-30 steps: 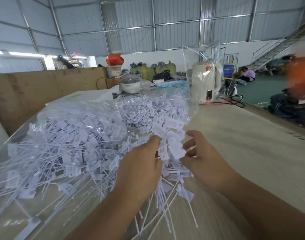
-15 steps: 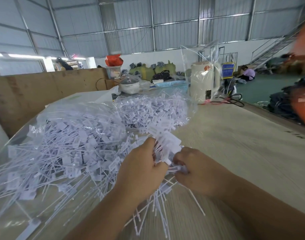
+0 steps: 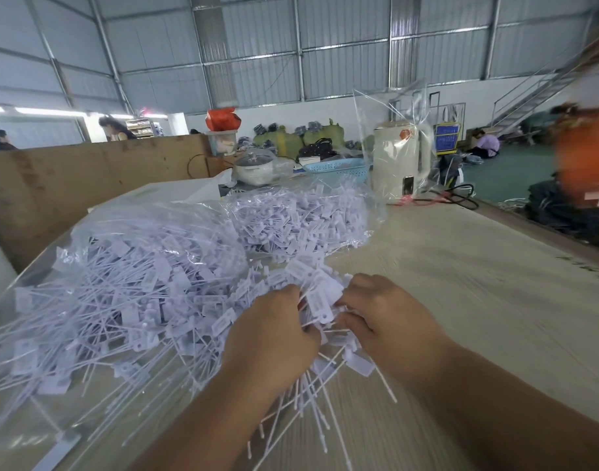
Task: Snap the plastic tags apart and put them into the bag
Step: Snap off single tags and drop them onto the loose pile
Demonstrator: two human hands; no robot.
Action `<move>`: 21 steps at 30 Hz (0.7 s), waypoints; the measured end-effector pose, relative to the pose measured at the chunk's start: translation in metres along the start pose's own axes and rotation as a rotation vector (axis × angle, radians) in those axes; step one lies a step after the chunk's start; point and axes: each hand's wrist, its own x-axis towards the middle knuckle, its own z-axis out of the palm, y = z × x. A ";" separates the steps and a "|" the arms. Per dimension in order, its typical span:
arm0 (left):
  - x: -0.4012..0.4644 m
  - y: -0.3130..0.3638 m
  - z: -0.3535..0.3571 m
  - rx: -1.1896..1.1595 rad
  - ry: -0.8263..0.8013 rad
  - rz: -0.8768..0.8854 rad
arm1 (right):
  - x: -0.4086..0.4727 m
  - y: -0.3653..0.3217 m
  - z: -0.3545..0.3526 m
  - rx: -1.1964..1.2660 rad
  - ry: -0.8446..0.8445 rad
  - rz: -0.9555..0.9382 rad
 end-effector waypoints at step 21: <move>0.019 0.015 -0.022 -0.165 0.009 0.246 | -0.002 0.006 -0.005 0.395 0.395 0.257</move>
